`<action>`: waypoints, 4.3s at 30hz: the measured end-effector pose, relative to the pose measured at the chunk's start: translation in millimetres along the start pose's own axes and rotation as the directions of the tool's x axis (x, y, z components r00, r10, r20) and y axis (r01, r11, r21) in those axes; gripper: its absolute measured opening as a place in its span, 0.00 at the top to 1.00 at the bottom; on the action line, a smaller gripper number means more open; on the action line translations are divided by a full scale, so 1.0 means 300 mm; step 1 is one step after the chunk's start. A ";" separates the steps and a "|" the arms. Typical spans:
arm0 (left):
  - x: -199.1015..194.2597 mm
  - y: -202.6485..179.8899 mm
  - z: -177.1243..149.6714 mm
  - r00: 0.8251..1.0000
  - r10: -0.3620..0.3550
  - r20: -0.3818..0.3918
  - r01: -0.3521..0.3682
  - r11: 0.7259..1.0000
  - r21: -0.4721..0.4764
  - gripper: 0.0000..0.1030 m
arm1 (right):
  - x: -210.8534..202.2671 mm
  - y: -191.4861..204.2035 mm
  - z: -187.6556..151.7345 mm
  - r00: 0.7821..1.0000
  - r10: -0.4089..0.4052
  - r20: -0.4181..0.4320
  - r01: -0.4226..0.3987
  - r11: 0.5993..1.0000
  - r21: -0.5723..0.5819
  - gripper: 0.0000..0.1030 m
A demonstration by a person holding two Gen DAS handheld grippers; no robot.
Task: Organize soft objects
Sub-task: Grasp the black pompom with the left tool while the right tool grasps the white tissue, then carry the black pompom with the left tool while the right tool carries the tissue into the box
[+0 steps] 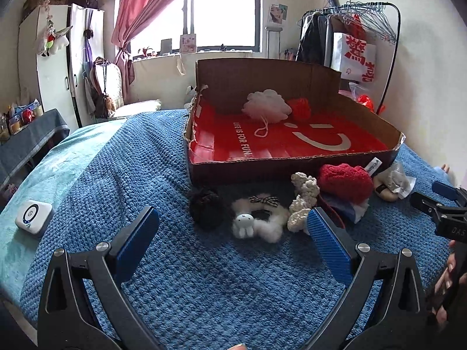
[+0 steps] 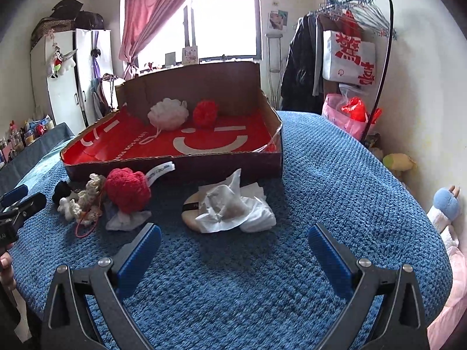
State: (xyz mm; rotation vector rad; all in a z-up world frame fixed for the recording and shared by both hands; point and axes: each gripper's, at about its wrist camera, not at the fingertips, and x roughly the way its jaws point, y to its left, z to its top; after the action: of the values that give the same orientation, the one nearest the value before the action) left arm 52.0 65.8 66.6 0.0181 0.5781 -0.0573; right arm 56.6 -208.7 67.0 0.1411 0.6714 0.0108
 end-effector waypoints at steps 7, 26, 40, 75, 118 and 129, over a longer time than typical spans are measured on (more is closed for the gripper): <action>0.078 0.049 0.053 0.998 0.004 -0.070 -0.003 1.000 0.015 0.00 | 0.067 -0.049 0.075 0.998 0.021 -0.060 -0.020 0.999 0.027 0.00; 0.227 0.115 0.032 0.970 -0.064 -0.235 0.057 0.998 -0.036 0.71 | 0.144 0.005 0.110 0.991 0.062 -0.117 -0.072 0.994 -0.082 0.84; 0.108 0.081 0.096 0.984 -0.105 -0.143 0.105 0.994 -0.013 0.71 | 0.066 0.004 0.166 0.995 0.092 -0.039 -0.094 0.993 -0.067 0.85; 0.228 0.021 0.373 0.976 -0.193 -0.100 0.202 0.975 0.093 0.71 | 0.199 0.003 0.481 0.979 0.204 -0.018 -0.205 0.976 -0.075 0.83; 0.950 -0.076 0.628 0.854 -0.020 -0.521 0.144 0.970 0.198 0.71 | 0.860 0.080 0.712 0.868 0.052 -0.494 -0.134 0.982 -0.131 0.90; 0.985 -0.096 0.619 0.841 -0.027 -0.541 0.142 0.975 0.171 0.70 | 0.871 0.104 0.672 0.857 0.045 -0.514 -0.152 0.974 -0.169 0.57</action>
State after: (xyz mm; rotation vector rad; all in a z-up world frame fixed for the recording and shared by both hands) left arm 398.7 16.4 60.7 0.2164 1.1373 -0.2038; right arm 387.6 -188.8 65.5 -0.0307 1.1887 0.2240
